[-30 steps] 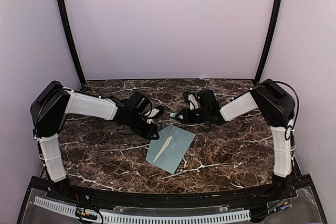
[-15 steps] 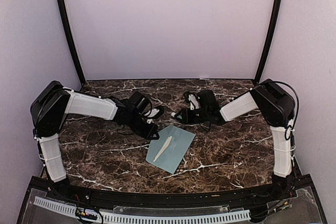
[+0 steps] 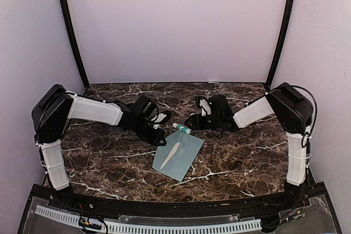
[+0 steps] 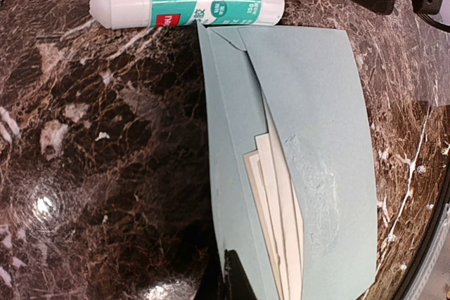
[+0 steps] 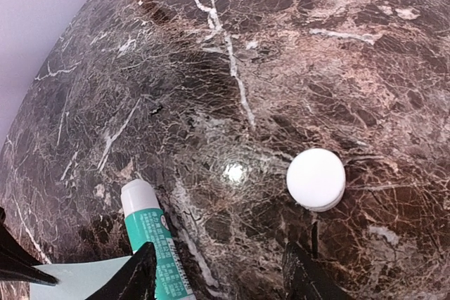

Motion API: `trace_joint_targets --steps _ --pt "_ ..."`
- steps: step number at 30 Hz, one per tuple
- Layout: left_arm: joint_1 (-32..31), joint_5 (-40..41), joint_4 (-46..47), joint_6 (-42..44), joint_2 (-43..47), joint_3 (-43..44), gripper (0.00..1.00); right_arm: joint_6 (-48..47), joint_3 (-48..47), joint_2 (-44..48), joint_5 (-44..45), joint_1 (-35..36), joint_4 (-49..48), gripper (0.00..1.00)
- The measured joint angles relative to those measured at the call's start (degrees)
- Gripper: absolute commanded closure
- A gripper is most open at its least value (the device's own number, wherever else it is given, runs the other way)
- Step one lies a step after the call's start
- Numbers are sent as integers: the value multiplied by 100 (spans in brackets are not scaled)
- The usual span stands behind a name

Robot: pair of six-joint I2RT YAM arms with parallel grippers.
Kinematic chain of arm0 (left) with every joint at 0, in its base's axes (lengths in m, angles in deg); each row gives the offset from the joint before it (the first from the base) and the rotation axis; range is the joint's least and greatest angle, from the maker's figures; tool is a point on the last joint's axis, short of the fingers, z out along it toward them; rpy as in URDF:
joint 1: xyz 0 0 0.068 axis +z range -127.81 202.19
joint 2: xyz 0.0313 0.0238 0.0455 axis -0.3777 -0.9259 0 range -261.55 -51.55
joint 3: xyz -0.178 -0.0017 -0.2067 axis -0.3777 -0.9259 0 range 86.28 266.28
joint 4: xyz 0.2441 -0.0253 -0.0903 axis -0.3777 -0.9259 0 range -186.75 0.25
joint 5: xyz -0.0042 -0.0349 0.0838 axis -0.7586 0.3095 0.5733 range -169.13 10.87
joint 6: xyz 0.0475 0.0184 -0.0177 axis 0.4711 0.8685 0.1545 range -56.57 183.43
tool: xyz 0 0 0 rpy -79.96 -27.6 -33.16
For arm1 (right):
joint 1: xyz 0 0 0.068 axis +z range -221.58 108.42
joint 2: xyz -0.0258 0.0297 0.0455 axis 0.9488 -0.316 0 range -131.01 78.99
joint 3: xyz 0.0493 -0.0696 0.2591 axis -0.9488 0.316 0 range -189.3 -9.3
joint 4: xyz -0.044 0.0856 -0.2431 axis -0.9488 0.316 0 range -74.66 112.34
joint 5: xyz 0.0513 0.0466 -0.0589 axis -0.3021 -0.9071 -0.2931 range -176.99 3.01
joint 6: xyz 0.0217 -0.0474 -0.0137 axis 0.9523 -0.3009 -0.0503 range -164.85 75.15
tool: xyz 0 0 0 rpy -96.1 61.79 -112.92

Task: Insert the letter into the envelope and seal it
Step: Place the solid glue at the center of the board, then seal the envelope flap on the envelope.

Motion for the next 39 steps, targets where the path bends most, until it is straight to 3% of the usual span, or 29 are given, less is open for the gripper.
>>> trace_joint_targets --steps 15,26,31,39 --pt "76 15 35 -140 72 -35 100 -85 584 1193 245 0 221 40" --pt "291 -31 116 -481 234 -345 97 450 1491 2608 109 17 1169 41" --pt "317 -72 127 -645 328 -417 81 944 1950 3075 -105 205 1357 41" --pt "323 -232 164 -866 437 -468 52 1572 2055 3056 -337 852 1392 41"
